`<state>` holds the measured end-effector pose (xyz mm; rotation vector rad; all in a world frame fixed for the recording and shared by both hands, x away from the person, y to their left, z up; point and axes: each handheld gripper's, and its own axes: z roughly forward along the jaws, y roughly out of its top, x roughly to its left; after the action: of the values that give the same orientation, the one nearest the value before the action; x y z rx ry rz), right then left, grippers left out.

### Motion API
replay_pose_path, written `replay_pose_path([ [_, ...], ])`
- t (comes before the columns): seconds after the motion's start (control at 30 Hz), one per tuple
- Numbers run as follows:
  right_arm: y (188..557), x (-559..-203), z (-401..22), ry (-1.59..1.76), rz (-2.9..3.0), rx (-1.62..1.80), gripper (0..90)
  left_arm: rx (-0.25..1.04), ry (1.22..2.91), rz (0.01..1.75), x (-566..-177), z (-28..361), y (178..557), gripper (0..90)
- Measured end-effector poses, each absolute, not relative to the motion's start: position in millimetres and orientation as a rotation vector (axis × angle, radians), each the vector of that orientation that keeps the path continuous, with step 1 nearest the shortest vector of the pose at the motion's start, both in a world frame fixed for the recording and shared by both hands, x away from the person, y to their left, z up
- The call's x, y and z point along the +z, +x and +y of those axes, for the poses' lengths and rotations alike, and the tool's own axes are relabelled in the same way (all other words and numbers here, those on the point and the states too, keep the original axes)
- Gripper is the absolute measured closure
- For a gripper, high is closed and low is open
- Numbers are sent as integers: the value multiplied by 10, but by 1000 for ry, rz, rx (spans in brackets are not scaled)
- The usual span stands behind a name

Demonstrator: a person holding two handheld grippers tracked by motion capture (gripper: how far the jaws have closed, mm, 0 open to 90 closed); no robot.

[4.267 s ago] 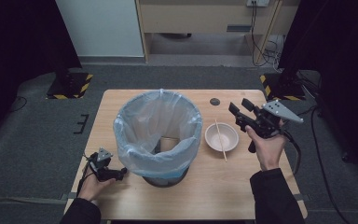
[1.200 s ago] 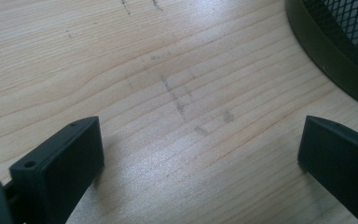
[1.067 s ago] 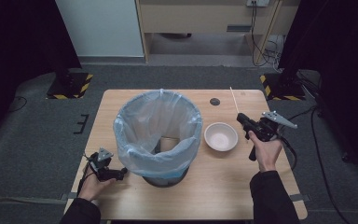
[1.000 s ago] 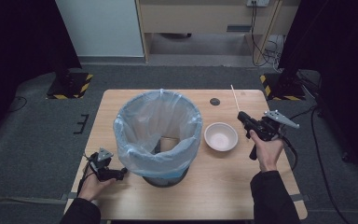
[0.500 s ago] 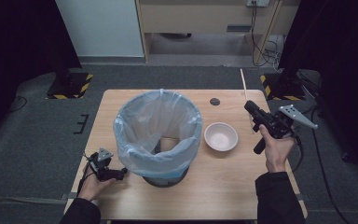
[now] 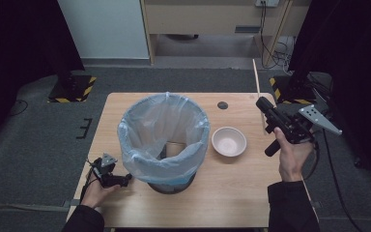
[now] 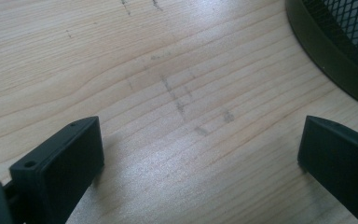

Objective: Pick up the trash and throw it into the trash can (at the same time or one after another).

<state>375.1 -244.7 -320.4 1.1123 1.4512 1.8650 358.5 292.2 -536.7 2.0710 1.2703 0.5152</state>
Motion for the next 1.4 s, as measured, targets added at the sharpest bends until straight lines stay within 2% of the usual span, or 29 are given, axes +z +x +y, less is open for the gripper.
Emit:
replay_pose_path([
  [0.63,3534,-2908,-2228,961,1483,1927,858,515,2071,1270,-5367,2922,3585,0],
  [1.4,3498,-2596,-1721,818,1552,2007,858,515,2071,1270,-5367,2922,3585,0],
])
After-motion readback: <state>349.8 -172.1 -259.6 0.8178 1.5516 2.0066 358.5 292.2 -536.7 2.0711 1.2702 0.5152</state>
